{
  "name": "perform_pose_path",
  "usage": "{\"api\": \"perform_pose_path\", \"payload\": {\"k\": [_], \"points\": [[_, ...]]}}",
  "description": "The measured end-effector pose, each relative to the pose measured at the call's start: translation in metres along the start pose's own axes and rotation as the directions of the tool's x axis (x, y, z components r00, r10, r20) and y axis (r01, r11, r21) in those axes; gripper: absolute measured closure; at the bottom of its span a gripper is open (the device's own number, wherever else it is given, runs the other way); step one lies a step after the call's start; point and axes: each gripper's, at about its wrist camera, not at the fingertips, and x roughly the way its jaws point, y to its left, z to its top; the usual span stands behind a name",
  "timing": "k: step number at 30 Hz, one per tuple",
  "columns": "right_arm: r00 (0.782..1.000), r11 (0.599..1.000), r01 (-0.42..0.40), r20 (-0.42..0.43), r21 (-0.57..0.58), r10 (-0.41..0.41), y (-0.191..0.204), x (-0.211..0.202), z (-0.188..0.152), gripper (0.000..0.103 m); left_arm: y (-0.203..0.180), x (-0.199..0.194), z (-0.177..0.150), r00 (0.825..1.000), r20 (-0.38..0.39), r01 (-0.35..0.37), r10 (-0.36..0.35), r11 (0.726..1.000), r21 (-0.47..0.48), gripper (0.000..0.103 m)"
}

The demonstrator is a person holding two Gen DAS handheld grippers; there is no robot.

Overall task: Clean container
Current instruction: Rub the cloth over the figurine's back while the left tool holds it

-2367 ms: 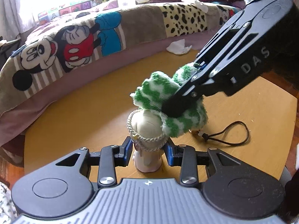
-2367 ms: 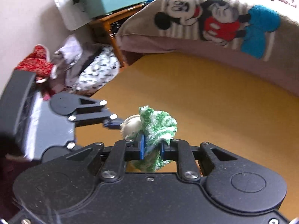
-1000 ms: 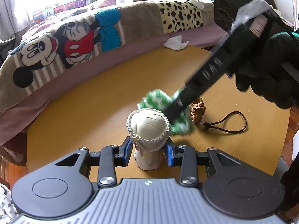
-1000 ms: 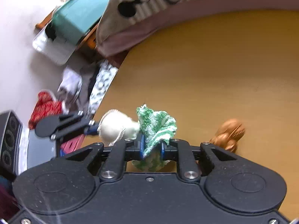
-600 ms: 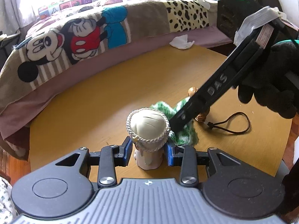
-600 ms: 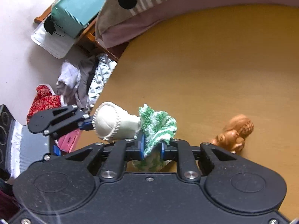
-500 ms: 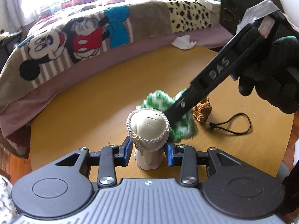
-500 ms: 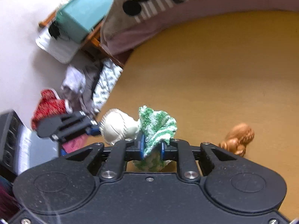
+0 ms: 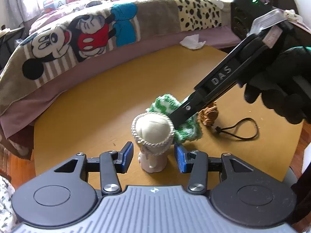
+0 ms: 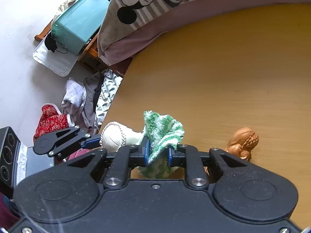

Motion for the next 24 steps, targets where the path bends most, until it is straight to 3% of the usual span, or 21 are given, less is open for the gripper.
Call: {"api": "perform_pose_path", "payload": {"k": [4, 6, 9, 13, 19, 24], "points": [[1.0, 1.0, -0.007, 0.003, 0.012, 0.007, 0.0, -0.001, -0.001, 0.085, 0.0, -0.003, 0.002, 1.0, 0.013, 0.0, 0.0, 1.0, 0.01, 0.059], [1.0, 1.0, -0.02, 0.01, 0.019, 0.02, 0.001, -0.002, -0.002, 0.085, 0.001, -0.004, 0.003, 1.0, 0.015, 0.003, -0.003, 1.0, 0.012, 0.065], [0.998, 0.998, -0.049, 0.034, -0.035, 0.05, 0.009, -0.007, -0.005, 0.085, 0.002, -0.004, 0.003, 1.0, 0.007, -0.001, 0.001, 1.0, 0.017, 0.066], [0.997, 0.998, -0.059, 0.047, -0.033, 0.061, 0.008, -0.008, -0.007, 0.085, 0.005, -0.003, 0.004, 1.0, 0.008, -0.004, 0.005, 0.999, -0.043, 0.067], [0.999, 0.991, 0.04, -0.018, -0.129, -0.042, 0.022, 0.014, -0.021, 0.085, 0.004, -0.002, 0.005, 1.0, 0.001, -0.03, 0.031, 0.992, -0.124, 0.067], [0.999, 0.996, -0.011, 0.047, -0.091, 0.015, 0.017, -0.004, -0.012, 0.085, 0.011, -0.005, 0.005, 1.0, -0.01, -0.006, 0.004, 0.988, -0.155, 0.067]]}}
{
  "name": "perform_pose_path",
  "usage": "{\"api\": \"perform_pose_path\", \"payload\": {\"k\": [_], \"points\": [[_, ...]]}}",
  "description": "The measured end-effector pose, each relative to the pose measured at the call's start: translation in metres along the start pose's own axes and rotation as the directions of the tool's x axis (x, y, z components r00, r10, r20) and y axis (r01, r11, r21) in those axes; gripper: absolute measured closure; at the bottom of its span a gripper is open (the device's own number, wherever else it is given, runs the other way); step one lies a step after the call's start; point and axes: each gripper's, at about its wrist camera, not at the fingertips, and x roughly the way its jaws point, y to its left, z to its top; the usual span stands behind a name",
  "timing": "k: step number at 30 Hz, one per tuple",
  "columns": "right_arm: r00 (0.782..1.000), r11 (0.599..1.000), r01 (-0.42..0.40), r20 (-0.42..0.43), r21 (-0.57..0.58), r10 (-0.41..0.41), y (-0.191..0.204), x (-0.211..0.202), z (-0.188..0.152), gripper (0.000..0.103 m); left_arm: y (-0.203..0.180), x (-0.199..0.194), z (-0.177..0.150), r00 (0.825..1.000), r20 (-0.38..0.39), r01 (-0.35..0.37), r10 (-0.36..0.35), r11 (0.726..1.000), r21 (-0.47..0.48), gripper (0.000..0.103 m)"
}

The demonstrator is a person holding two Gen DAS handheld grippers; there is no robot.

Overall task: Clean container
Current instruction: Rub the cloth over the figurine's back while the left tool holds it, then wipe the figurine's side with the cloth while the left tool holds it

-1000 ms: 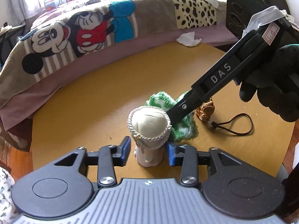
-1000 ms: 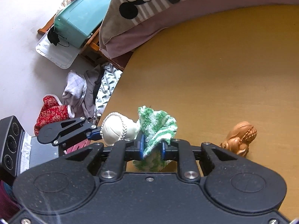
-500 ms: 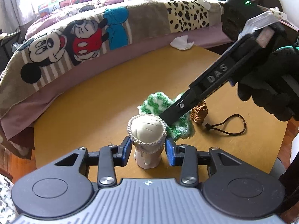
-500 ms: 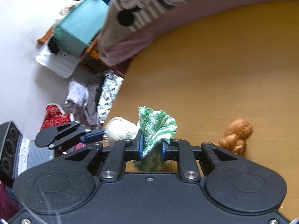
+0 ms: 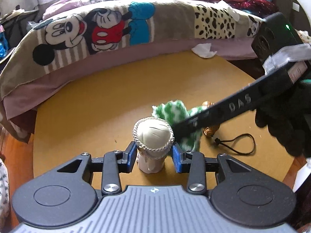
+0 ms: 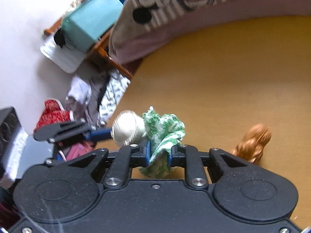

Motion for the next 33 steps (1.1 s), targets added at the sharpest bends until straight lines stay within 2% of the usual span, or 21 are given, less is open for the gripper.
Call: {"api": "perform_pose_path", "payload": {"k": [3, 5, 10, 16, 21, 24, 27, 29, 33], "points": [[0.999, 1.0, 0.018, 0.032, 0.02, -0.019, -0.004, -0.003, 0.0, 0.085, 0.004, -0.003, -0.001, 0.999, -0.001, 0.035, -0.035, 0.999, -0.032, 0.066], [0.999, 0.999, -0.007, 0.052, 0.044, 0.005, -0.006, -0.005, 0.0, 0.085, 0.004, -0.003, -0.001, 0.999, -0.009, 0.037, -0.037, 0.999, -0.026, 0.065], [0.999, 0.999, 0.023, 0.047, 0.047, -0.025, -0.006, 0.006, -0.005, 0.085, 0.001, 0.004, -0.008, 0.998, -0.047, 0.048, -0.049, 0.999, -0.025, 0.065], [0.996, 0.998, 0.016, 0.089, 0.058, -0.021, -0.005, 0.008, 0.0, 0.085, -0.003, 0.006, -0.011, 0.995, -0.052, 0.083, -0.085, 0.996, -0.04, 0.064], [0.996, 0.999, 0.021, 0.085, 0.045, -0.025, -0.004, 0.003, 0.003, 0.085, -0.001, 0.002, -0.01, 0.996, -0.061, 0.063, -0.063, 0.998, 0.002, 0.064], [0.996, 0.999, 0.016, 0.091, 0.042, -0.019, -0.005, -0.004, 0.003, 0.085, 0.008, -0.009, -0.004, 0.999, -0.031, 0.035, -0.035, 0.999, 0.002, 0.064], [0.996, 0.999, 0.02, 0.085, 0.045, -0.024, -0.007, -0.004, 0.001, 0.085, 0.017, -0.01, 0.002, 0.999, 0.005, 0.042, -0.042, 0.998, -0.048, 0.064], [0.997, 0.999, 0.017, 0.075, 0.045, -0.02, -0.007, -0.001, 0.0, 0.085, 0.023, -0.011, 0.006, 0.999, 0.028, 0.048, -0.046, 0.996, -0.081, 0.059], [0.999, 1.0, 0.013, 0.042, 0.027, -0.014, -0.004, 0.005, -0.003, 0.085, 0.025, -0.001, 0.01, 0.997, 0.036, 0.077, -0.073, 0.988, -0.134, 0.058]]}}
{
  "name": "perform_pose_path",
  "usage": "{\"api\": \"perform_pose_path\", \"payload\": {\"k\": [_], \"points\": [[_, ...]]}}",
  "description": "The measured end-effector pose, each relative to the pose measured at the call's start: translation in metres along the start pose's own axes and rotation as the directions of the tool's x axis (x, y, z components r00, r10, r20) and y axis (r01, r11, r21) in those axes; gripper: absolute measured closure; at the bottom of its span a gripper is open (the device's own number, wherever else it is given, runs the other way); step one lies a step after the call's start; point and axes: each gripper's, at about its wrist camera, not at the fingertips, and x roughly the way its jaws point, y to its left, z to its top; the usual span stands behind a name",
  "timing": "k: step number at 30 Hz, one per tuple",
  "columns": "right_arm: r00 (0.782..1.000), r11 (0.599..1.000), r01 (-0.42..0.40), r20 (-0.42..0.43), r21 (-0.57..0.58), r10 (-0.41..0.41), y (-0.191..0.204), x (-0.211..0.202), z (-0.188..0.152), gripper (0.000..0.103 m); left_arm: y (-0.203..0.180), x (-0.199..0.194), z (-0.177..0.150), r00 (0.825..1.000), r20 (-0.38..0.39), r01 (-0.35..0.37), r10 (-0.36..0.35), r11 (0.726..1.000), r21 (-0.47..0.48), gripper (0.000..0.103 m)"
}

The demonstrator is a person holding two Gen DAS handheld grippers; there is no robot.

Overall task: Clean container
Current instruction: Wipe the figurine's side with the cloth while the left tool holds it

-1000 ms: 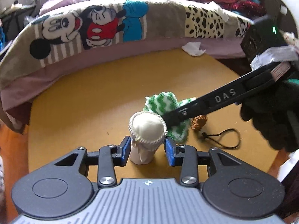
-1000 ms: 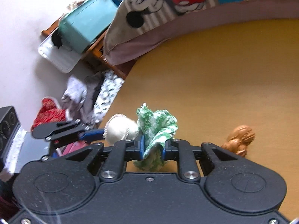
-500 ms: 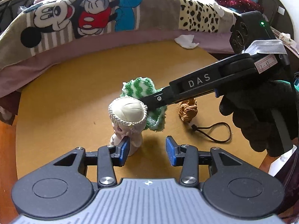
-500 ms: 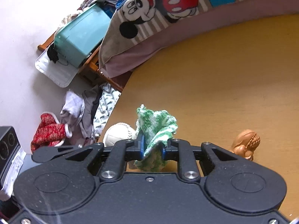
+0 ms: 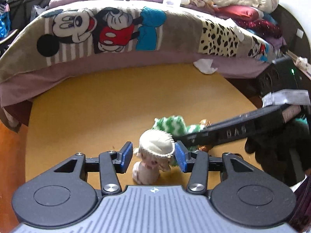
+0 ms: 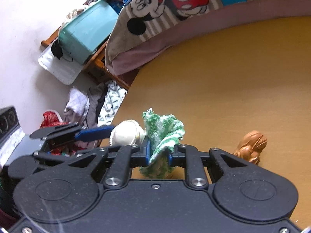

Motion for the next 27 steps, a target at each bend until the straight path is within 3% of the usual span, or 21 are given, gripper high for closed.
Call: {"api": "perform_pose_path", "payload": {"k": [9, 11, 13, 15, 22, 25, 27], "points": [[0.998, 0.999, -0.036, 0.052, 0.009, 0.035, -0.004, -0.008, 0.003, 0.085, 0.001, 0.006, -0.002, 1.0, -0.004, 0.024, -0.024, 1.0, 0.007, 0.061], [0.999, 0.999, -0.044, 0.001, 0.006, 0.044, -0.004, -0.002, 0.0, 0.085, 0.006, 0.005, 0.0, 0.999, -0.01, 0.052, -0.052, 0.999, -0.017, 0.06], [0.998, 0.999, -0.003, -0.061, -0.035, 0.001, 0.0, 0.008, -0.007, 0.085, 0.013, 0.003, 0.001, 0.997, 0.003, 0.072, -0.072, 0.994, -0.081, 0.061], [0.998, 0.999, 0.005, -0.067, -0.035, -0.008, -0.002, 0.011, -0.01, 0.085, 0.019, 0.004, 0.0, 0.997, 0.005, 0.083, -0.083, 0.987, -0.137, 0.06], [0.998, 0.999, -0.02, 0.053, 0.028, 0.019, -0.007, -0.005, 0.0, 0.085, 0.027, 0.002, -0.001, 0.996, 0.026, 0.092, -0.088, 0.973, -0.211, 0.065], [0.999, 0.999, -0.039, 0.033, 0.035, 0.038, -0.007, -0.002, -0.002, 0.085, 0.029, 0.002, -0.001, 0.995, 0.028, 0.097, -0.093, 0.968, -0.229, 0.066], [0.998, 0.996, -0.059, -0.035, 0.062, 0.062, -0.009, 0.008, -0.006, 0.085, 0.031, 0.002, -0.001, 0.996, 0.03, 0.092, -0.088, 0.967, -0.238, 0.066]]}}
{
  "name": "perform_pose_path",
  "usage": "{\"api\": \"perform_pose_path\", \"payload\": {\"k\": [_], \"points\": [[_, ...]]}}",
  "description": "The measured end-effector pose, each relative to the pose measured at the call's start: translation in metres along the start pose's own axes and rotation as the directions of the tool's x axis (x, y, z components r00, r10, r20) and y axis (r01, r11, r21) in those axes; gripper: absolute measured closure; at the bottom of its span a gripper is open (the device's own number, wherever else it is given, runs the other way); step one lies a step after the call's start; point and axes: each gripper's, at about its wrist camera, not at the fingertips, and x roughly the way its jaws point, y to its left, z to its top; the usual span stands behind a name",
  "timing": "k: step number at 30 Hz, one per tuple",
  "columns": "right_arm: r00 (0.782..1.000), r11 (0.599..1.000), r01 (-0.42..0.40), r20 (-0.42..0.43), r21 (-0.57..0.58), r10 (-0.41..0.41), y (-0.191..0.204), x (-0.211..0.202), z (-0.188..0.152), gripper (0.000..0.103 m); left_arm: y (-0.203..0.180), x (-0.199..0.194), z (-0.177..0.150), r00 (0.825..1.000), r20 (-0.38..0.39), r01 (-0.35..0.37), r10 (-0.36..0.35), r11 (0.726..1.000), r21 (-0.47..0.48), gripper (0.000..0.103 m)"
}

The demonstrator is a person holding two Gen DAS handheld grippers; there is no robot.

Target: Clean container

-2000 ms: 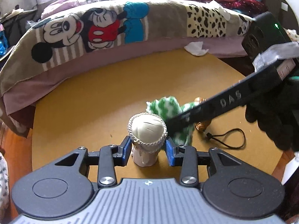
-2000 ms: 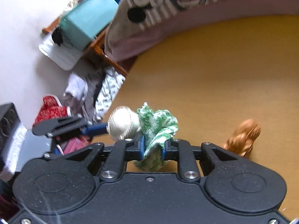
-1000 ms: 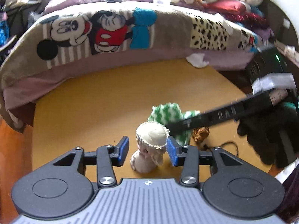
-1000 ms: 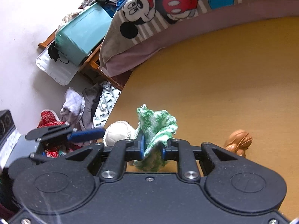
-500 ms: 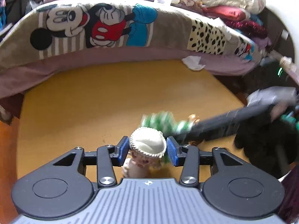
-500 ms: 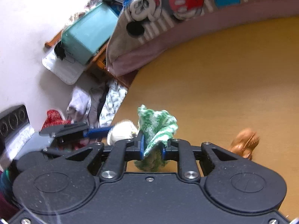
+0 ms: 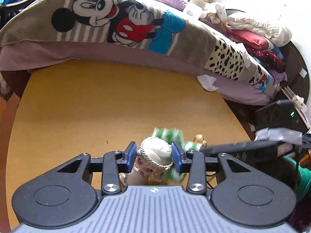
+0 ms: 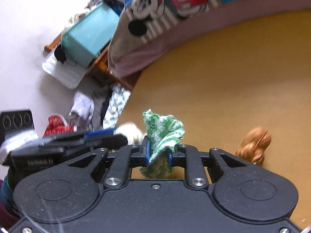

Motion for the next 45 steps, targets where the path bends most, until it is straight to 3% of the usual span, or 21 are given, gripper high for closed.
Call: {"api": "perform_pose_path", "payload": {"k": [3, 7, 15, 19, 22, 28, 32, 34, 39, 41, 43, 45], "points": [[0.999, 0.999, 0.04, -0.035, 0.005, -0.04, -0.003, 0.005, -0.004, 0.085, 0.001, -0.001, 0.0, 1.0, 0.003, -0.007, 0.007, 1.0, -0.004, 0.066], [0.999, 0.997, -0.042, 0.006, 0.07, 0.041, -0.005, -0.006, 0.001, 0.085, 0.001, -0.002, -0.001, 1.0, 0.009, -0.012, 0.012, 1.0, -0.012, 0.067], [0.992, 0.984, -0.113, 0.078, 0.138, 0.103, -0.006, -0.025, 0.001, 0.085, -0.002, -0.002, -0.003, 0.999, 0.018, -0.037, 0.038, 0.999, -0.034, 0.067], [0.988, 0.973, -0.151, 0.023, 0.175, 0.15, -0.002, -0.018, -0.014, 0.085, -0.004, -0.003, -0.004, 0.998, 0.023, -0.05, 0.051, 0.998, -0.04, 0.067], [0.987, 0.986, -0.151, -0.041, 0.07, 0.154, 0.016, -0.01, -0.022, 0.087, -0.003, -0.003, -0.004, 0.998, 0.021, -0.051, 0.052, 0.998, -0.046, 0.067], [0.988, 0.974, -0.131, 0.105, 0.185, 0.113, -0.007, -0.025, -0.012, 0.087, -0.003, -0.003, -0.004, 0.998, 0.022, -0.051, 0.052, 0.997, -0.05, 0.067], [0.98, 0.964, -0.201, 0.044, 0.176, 0.196, 0.002, -0.013, -0.02, 0.087, -0.003, -0.003, -0.003, 0.998, 0.02, -0.051, 0.052, 0.997, -0.049, 0.067], [0.981, 0.97, -0.194, 0.027, 0.147, 0.193, 0.008, -0.011, -0.022, 0.087, -0.004, -0.003, -0.003, 0.998, 0.02, -0.052, 0.053, 0.998, -0.048, 0.067], [0.987, 0.973, -0.128, 0.117, 0.192, 0.107, -0.005, -0.02, -0.015, 0.087, -0.004, -0.003, -0.004, 0.999, 0.019, -0.049, 0.05, 0.998, -0.041, 0.067], [0.99, 0.976, -0.135, 0.075, 0.174, 0.123, -0.002, -0.015, -0.017, 0.087, -0.003, -0.003, -0.004, 0.999, 0.019, -0.048, 0.049, 0.998, -0.038, 0.067], [0.997, 0.991, -0.076, 0.008, 0.112, 0.076, 0.007, -0.008, -0.018, 0.087, -0.003, -0.003, -0.003, 0.999, 0.012, -0.042, 0.042, 0.999, -0.02, 0.067], [0.999, 0.989, -0.035, 0.019, 0.143, 0.033, -0.001, -0.01, -0.016, 0.087, -0.003, -0.003, -0.002, 0.999, 0.006, -0.034, 0.033, 0.999, 0.008, 0.067]]}}
